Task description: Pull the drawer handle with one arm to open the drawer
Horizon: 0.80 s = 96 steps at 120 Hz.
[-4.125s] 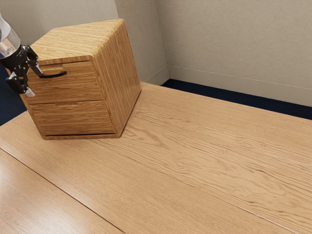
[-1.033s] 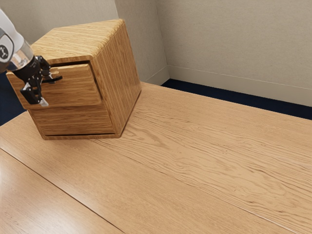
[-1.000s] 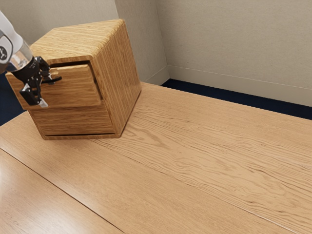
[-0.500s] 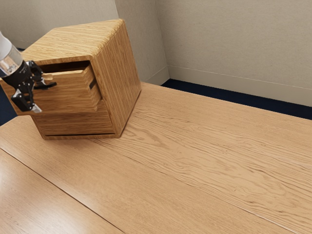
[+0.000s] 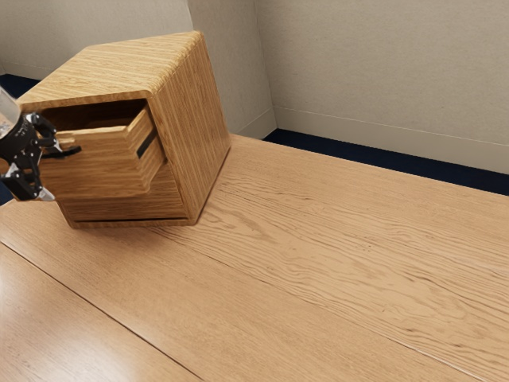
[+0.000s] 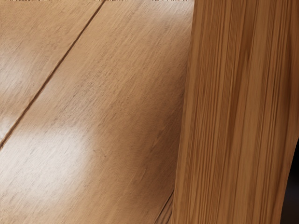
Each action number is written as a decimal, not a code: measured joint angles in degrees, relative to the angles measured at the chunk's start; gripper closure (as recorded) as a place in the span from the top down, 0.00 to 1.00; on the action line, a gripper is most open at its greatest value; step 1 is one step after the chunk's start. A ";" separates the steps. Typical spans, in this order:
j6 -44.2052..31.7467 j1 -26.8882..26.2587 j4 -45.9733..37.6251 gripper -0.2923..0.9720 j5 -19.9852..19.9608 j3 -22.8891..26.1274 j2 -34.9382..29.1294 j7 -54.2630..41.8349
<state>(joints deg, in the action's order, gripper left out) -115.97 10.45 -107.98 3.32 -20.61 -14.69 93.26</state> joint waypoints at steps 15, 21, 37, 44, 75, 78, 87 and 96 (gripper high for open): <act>-0.72 5.85 -3.09 0.77 0.56 5.70 -3.00 0.55; -0.95 6.98 -3.91 0.77 0.68 7.18 -3.86 0.76; -1.50 10.60 -6.85 0.77 0.77 11.32 -7.01 1.27; -1.77 11.39 -8.44 0.77 0.77 12.04 -8.62 1.46; -0.20 13.40 -2.34 0.76 0.38 17.77 -11.94 2.06; 1.38 11.91 1.49 0.76 -0.09 18.21 -9.44 1.99; 5.78 5.44 9.13 0.77 -2.74 18.18 -2.33 0.35; 10.42 3.46 13.59 0.77 -5.78 18.48 1.36 -2.69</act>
<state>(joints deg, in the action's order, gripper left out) -105.56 13.91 -94.39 -2.46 -2.13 -13.33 90.56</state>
